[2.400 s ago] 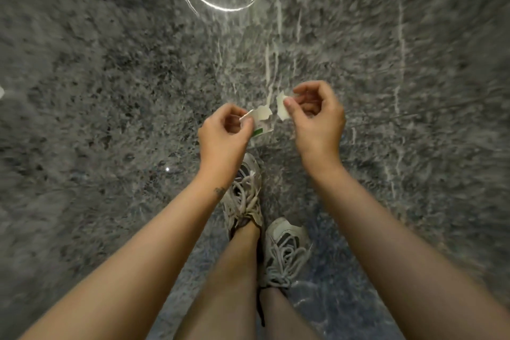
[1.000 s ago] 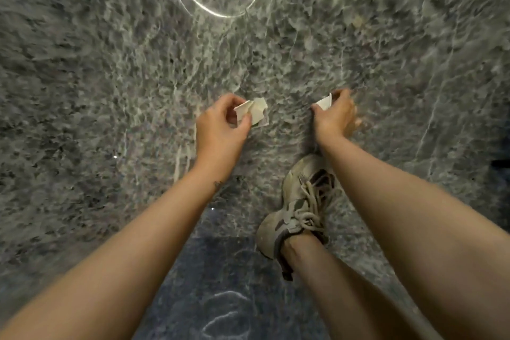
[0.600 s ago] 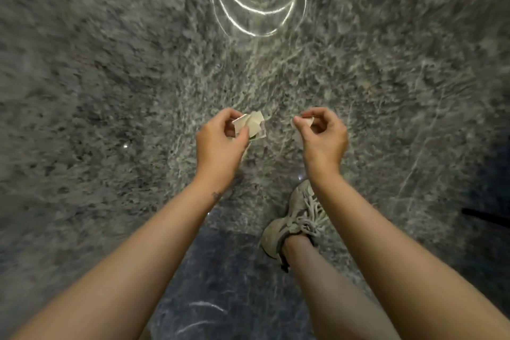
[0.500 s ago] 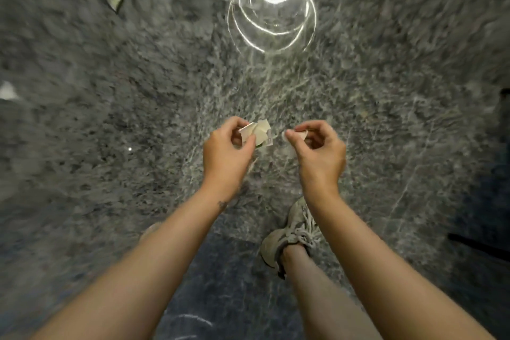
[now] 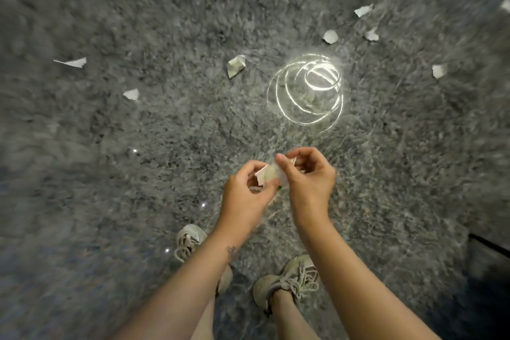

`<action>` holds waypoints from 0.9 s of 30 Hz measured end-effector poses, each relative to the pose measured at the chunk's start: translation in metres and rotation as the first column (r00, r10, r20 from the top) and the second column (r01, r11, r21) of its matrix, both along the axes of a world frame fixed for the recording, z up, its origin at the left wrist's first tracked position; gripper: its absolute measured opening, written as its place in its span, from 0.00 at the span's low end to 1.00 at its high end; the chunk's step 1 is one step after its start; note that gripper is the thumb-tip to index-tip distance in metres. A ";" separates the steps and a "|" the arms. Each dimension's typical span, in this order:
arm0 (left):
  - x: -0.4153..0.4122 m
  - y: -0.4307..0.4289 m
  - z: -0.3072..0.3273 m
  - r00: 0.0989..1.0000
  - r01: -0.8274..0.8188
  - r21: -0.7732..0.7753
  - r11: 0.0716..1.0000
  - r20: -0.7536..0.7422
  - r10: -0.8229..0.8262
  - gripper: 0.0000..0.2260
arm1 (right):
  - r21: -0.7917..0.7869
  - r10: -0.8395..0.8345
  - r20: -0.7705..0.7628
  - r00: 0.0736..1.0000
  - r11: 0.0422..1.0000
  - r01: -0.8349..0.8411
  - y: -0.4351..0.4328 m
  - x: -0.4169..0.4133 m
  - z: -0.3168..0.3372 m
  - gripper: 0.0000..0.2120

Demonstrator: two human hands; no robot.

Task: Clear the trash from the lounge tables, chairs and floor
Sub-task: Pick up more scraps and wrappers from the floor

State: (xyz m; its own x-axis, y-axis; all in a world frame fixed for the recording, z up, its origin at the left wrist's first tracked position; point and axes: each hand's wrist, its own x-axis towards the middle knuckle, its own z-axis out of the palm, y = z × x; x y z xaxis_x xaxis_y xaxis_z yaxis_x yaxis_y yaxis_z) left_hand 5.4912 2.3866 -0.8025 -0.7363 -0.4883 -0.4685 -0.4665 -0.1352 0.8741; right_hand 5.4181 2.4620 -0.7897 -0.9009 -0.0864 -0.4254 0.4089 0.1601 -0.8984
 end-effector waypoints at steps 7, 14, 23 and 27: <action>0.049 -0.109 0.023 0.994 -0.096 -0.008 0.995 0.057 0.097 0.07 | 0.146 0.284 -0.015 0.959 0.949 -0.279 -0.116 0.051 0.023 0.12; 0.105 -0.259 0.062 0.972 -0.174 -0.215 0.961 0.118 0.202 0.06 | 0.331 0.591 -0.211 0.779 0.793 -0.512 -0.250 0.084 0.053 0.14; 0.146 -0.403 0.061 0.913 -0.311 -0.430 0.848 0.115 0.393 0.06 | 0.578 0.834 -0.141 0.533 0.506 -0.640 -0.352 0.061 0.021 0.24; 0.147 -0.465 0.051 0.891 -0.332 -0.452 0.828 0.138 0.433 0.05 | 0.640 0.884 -0.080 0.461 0.400 -0.656 -0.401 0.049 -0.007 0.24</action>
State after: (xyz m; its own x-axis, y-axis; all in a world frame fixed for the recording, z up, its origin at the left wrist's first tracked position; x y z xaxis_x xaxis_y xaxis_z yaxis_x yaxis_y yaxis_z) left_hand 5.6380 1.9218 -0.7513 -0.3486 -0.8900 -0.2940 -0.6415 -0.0022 0.7671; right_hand 5.4671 2.0609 -0.7962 -0.6124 -0.7280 -0.3080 -0.4537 0.6428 -0.6172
